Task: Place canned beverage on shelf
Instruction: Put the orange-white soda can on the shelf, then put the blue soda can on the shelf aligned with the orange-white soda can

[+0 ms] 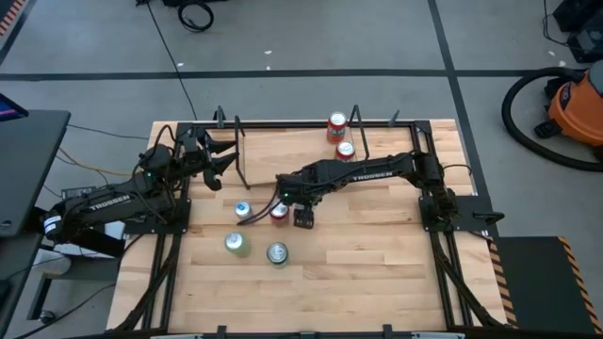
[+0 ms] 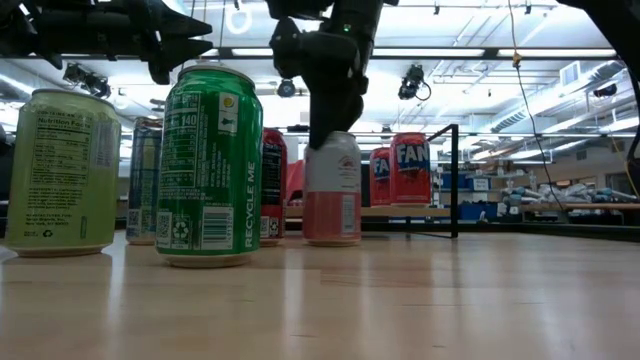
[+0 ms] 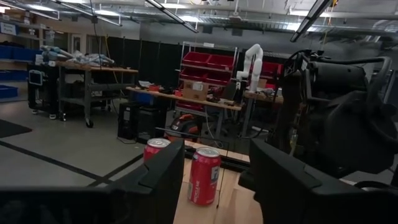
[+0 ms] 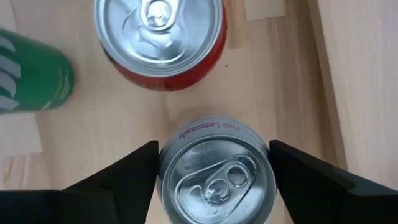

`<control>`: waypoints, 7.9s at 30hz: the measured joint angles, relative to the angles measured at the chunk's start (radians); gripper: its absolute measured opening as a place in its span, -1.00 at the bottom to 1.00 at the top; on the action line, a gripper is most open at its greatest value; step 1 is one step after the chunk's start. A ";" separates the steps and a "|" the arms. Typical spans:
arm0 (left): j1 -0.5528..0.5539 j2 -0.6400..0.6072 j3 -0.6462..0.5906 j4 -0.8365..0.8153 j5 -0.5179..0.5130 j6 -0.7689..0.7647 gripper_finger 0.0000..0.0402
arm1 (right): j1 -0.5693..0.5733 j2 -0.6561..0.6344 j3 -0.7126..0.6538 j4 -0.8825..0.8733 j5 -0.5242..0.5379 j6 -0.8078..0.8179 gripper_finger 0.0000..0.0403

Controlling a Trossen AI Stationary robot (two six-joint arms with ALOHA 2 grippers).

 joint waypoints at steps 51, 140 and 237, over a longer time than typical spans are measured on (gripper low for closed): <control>0.000 0.000 -0.001 -0.004 0.000 -0.005 -0.04 | 0.018 -0.013 -0.005 -0.185 0.071 0.190 0.93; 0.001 0.000 -0.001 0.025 -0.001 0.082 -0.04 | -0.560 0.055 0.215 -0.054 -0.081 -0.717 0.66; 0.001 0.005 0.111 -0.279 0.000 0.105 -0.04 | -0.250 -0.087 0.216 -0.062 0.153 -0.533 0.96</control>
